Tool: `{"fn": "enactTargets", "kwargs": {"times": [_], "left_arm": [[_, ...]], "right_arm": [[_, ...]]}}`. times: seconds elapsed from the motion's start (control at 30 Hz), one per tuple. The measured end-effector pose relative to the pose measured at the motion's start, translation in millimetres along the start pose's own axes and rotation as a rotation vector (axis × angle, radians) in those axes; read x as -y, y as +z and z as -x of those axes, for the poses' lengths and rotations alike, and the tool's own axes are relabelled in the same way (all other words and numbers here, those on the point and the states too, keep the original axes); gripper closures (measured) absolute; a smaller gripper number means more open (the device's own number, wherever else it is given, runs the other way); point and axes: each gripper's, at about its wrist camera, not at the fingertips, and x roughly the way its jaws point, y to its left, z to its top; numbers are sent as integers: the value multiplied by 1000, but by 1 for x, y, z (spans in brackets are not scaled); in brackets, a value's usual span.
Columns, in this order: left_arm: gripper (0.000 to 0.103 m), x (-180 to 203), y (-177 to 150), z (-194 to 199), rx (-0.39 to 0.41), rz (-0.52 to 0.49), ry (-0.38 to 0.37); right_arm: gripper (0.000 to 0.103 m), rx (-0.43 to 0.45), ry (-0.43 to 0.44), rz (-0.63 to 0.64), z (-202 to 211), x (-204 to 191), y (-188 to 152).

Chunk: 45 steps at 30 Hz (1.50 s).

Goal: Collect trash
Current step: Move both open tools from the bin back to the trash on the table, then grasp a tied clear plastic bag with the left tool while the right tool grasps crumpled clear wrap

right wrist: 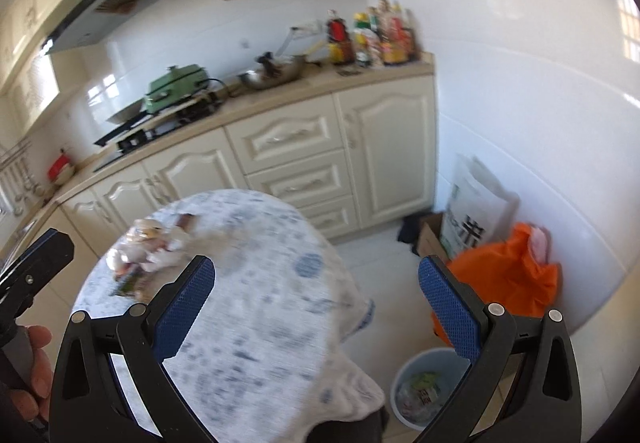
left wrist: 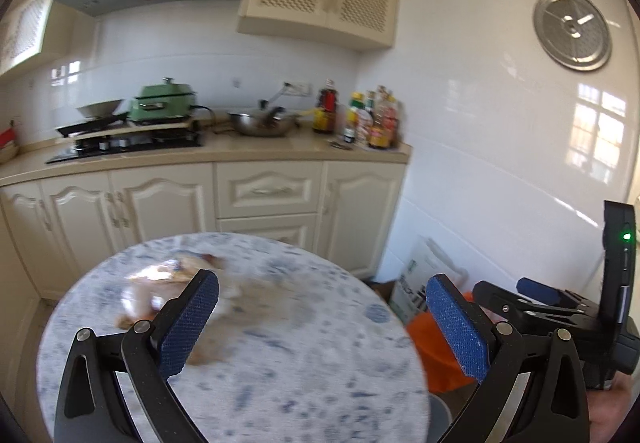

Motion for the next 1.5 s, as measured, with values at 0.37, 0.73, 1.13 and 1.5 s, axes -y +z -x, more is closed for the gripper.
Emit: {"fn": "enactTargets", "kwargs": {"times": [0.37,0.73,1.13,1.5], "left_arm": [[1,-57,-7,25,34,29,194],[1,-126,-21,-4,-48,77,308],[1,-181,-23,-94,-190,104,302],[1,-195,-7,-194,-286,-38,269]], "right_arm": [[0,6,137,154,-27,-106,9],[0,-94,186,230,-99,-166,-1],[1,-274,154,248,-205,-185,-25],[33,-399,168,262,-269,-194,-33]]}}
